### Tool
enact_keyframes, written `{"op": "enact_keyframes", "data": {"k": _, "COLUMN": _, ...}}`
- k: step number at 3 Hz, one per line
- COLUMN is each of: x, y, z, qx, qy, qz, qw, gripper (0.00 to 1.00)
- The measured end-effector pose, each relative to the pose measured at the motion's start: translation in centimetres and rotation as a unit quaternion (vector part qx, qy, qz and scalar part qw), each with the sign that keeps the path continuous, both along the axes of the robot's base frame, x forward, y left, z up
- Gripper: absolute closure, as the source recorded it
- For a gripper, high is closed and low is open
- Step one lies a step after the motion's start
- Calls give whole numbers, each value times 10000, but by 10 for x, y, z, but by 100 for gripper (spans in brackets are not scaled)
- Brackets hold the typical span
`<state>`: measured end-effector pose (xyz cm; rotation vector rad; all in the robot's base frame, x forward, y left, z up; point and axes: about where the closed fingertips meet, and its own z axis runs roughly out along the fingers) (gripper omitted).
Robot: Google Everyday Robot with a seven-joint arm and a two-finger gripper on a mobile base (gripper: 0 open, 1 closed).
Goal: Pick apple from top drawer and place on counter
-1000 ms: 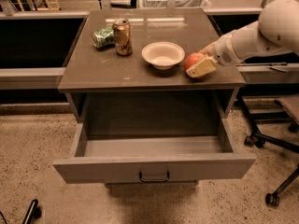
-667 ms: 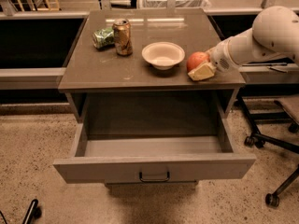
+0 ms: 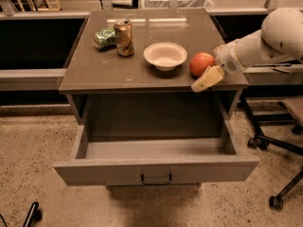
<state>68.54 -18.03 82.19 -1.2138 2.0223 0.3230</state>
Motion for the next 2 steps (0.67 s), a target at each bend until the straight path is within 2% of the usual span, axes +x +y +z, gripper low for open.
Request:
{"op": "enact_keyframes", "data": {"k": 1, "x": -11, "y": -14, "z": 4, "qx": 619, "qy": -24, "qz": 505, "qw": 9968, "gripper": 0}}
{"op": "enact_keyframes", "data": {"k": 2, "x": -42, "y": -49, "z": 42, "qx": 1044, "qy": -440, "qz": 902, "qw": 9895, "gripper": 0}}
